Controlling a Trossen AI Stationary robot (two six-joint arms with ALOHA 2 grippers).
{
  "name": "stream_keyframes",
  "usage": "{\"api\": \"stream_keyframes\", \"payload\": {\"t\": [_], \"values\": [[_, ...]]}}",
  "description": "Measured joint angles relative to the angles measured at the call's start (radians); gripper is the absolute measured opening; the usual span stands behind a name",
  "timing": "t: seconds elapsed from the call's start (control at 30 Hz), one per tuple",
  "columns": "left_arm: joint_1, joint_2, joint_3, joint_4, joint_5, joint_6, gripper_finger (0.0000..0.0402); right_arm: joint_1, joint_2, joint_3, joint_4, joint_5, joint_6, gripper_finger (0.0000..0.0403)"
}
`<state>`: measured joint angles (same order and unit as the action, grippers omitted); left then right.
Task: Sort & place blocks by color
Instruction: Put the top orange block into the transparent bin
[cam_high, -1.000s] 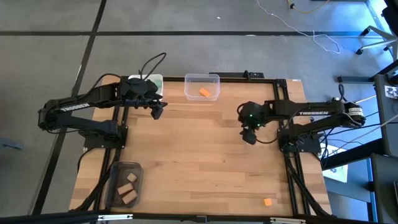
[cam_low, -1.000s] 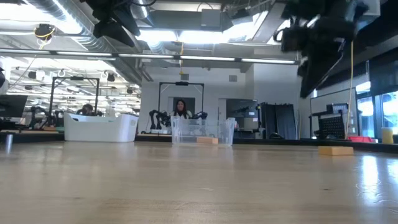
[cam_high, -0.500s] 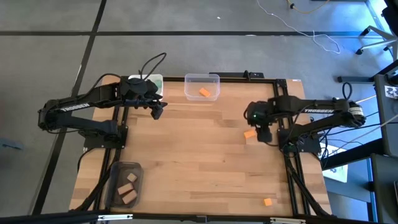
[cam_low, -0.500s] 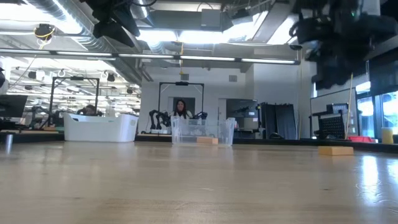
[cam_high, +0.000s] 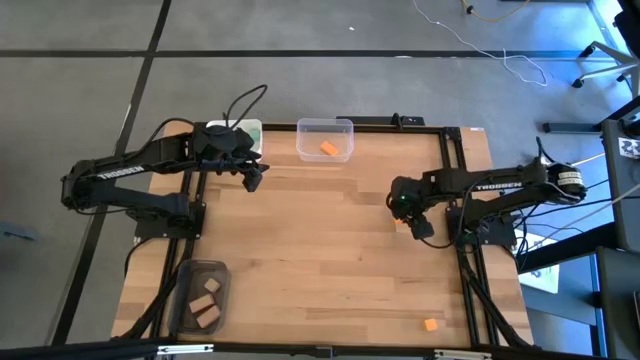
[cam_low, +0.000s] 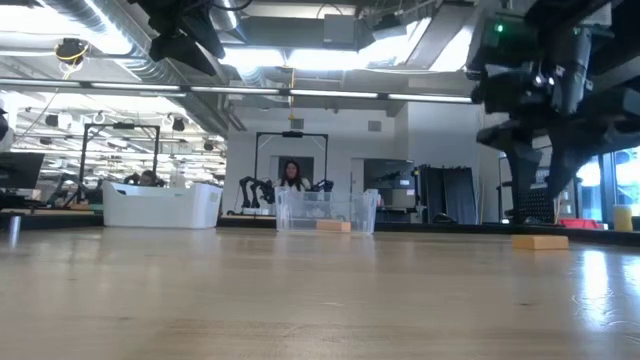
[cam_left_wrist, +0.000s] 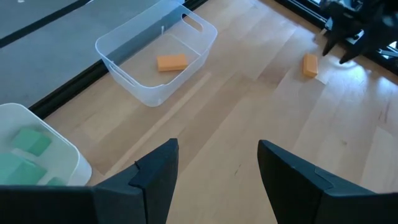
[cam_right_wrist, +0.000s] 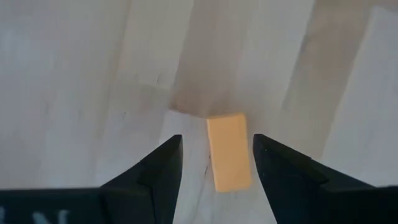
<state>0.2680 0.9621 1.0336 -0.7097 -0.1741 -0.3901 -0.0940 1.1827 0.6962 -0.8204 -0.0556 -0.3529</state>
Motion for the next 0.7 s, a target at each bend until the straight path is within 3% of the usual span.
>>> {"api": "stream_keyframes", "payload": {"t": [0.4, 0.7], "values": [[0.000, 0.000, 0.000, 0.000, -0.020, -0.001, 0.0210, -0.002, 0.186, -0.052, 0.131, 0.002, -0.103, 0.0197], [0.000, 0.000, 0.000, 0.001, -0.025, -0.002, 0.0210, -0.001, 0.252, -0.035, 0.142, 0.087, -0.149, 0.0197]]}}
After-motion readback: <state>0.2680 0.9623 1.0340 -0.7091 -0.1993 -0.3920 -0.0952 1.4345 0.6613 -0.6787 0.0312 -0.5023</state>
